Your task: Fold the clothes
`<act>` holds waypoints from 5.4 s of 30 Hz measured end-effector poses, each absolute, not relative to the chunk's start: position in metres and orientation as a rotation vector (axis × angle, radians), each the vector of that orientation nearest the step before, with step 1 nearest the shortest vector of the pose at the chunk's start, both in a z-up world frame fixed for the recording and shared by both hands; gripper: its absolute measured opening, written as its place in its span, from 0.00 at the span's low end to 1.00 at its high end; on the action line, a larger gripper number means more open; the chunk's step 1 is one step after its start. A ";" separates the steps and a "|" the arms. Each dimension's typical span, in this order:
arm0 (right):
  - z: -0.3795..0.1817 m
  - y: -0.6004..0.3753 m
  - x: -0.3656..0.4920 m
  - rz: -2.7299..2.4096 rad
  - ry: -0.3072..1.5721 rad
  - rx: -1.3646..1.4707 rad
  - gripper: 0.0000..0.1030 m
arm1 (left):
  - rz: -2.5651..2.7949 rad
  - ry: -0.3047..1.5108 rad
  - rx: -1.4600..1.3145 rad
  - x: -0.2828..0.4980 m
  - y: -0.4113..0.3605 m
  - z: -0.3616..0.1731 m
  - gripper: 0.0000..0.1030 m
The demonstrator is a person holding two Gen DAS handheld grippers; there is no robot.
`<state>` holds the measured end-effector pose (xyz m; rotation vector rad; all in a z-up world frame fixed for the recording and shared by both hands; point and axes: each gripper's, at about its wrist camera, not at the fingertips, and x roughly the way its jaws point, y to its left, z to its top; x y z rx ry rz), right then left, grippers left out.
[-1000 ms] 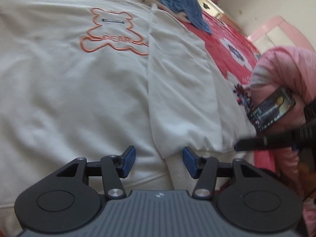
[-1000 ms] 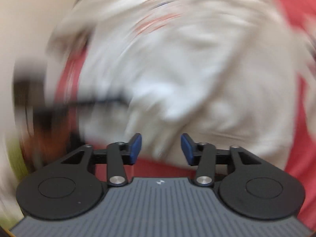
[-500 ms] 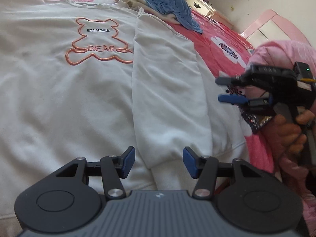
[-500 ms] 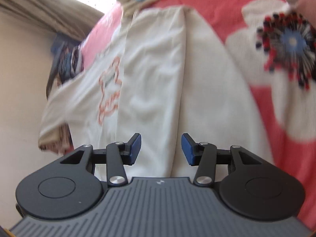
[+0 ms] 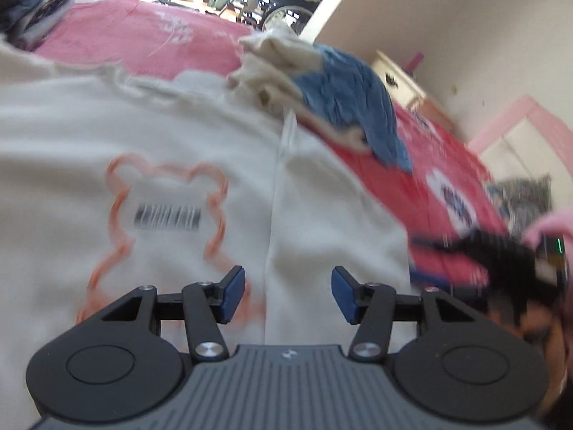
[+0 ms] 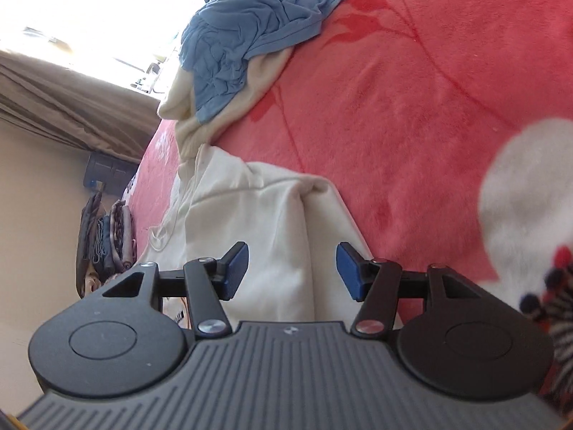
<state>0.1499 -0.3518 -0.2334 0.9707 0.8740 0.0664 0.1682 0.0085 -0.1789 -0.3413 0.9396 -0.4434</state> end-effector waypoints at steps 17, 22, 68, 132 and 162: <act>-0.249 -0.355 0.169 0.128 0.814 1.050 0.50 | -0.575 1.044 -0.427 0.307 -0.039 -0.218 0.33; -0.241 -0.348 0.171 0.098 0.783 0.938 0.12 | -0.608 1.016 -0.415 0.304 -0.053 -0.211 0.03; -0.205 -0.320 0.045 0.298 1.097 0.929 0.50 | -0.573 1.313 -0.364 0.100 0.022 -0.186 0.53; -0.152 -0.281 -0.055 0.174 1.019 0.240 0.10 | -0.738 1.115 -0.025 -0.039 -0.093 -0.171 0.17; -0.178 -0.281 0.116 0.101 0.958 0.008 0.08 | -0.862 1.235 -0.283 -0.031 -0.062 -0.226 0.23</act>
